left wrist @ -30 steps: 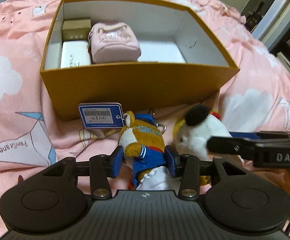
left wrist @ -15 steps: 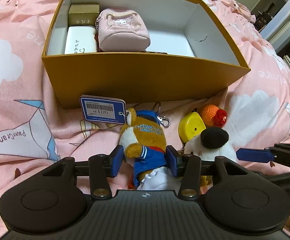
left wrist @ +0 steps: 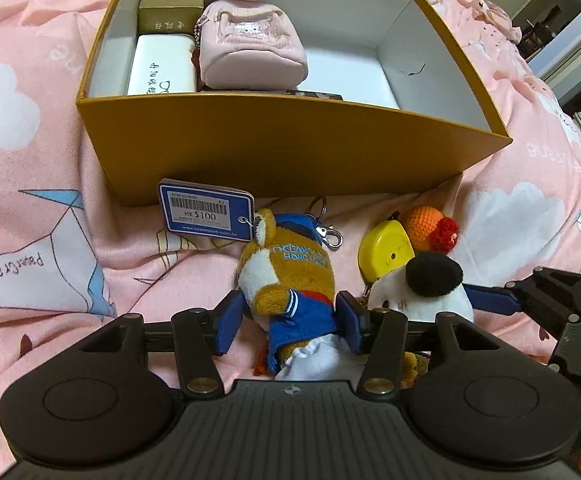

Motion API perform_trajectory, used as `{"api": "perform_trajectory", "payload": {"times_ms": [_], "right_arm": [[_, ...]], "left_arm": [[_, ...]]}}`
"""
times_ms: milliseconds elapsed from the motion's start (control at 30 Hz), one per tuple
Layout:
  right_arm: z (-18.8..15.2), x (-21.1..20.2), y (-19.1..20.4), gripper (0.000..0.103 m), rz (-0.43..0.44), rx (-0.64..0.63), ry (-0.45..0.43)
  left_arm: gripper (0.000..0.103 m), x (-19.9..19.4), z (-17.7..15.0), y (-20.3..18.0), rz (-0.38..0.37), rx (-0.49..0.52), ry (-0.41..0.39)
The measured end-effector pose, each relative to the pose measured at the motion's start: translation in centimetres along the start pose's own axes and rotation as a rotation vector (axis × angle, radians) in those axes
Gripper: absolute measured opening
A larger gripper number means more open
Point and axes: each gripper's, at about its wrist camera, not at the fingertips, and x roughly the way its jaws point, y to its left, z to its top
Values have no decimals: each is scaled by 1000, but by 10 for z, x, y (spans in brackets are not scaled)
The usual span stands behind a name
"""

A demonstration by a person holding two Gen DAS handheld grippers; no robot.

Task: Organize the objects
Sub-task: 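Lift both plush keychains and carry them toward the box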

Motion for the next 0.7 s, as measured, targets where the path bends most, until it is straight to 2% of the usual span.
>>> {"api": "perform_trajectory", "payload": {"times_ms": [333, 467, 700], "right_arm": [[-8, -8, -40, 63, 143, 168, -28], [-11, -22, -41, 62, 161, 179, -66], [-9, -50, -40, 62, 188, 167, -165]], "left_arm": [[60, 8, -1, 6, -19, -35, 19], [54, -2, -5, 4, -23, -32, -17], [52, -34, -12, -9, -71, 15, -87]]}}
